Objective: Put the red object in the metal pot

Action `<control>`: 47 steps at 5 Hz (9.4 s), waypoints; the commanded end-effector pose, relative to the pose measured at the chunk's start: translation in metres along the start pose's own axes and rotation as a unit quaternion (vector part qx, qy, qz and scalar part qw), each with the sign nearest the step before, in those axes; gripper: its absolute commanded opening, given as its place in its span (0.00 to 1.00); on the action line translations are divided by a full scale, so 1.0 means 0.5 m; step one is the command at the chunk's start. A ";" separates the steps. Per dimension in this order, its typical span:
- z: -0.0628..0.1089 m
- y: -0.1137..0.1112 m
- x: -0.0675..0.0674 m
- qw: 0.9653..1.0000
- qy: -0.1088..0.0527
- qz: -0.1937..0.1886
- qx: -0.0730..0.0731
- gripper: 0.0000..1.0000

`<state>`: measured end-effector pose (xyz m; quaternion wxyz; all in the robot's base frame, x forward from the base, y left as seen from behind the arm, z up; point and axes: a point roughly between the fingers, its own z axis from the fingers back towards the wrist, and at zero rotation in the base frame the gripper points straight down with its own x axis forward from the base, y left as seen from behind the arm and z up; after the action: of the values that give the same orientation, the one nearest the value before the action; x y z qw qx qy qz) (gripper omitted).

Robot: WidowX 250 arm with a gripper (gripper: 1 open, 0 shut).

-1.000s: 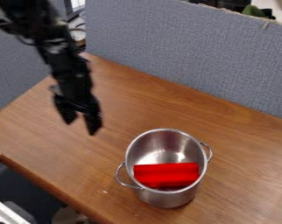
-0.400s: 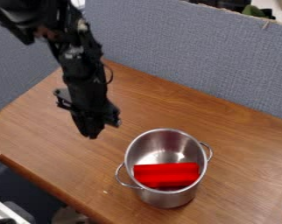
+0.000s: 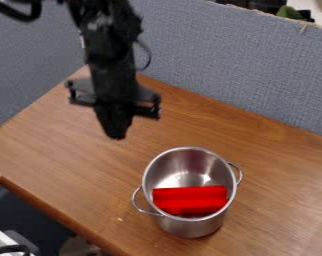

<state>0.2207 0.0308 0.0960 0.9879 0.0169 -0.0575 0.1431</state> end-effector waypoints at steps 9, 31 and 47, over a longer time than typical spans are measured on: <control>0.020 0.152 0.139 0.997 -0.010 -0.073 -0.009 0.00; 0.096 -0.126 -0.047 0.793 0.029 -0.602 -0.089 1.00; -0.141 -0.103 0.025 0.850 0.056 -0.522 0.044 1.00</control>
<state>0.2474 -0.0125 0.0216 0.9173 0.0722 0.0324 -0.3903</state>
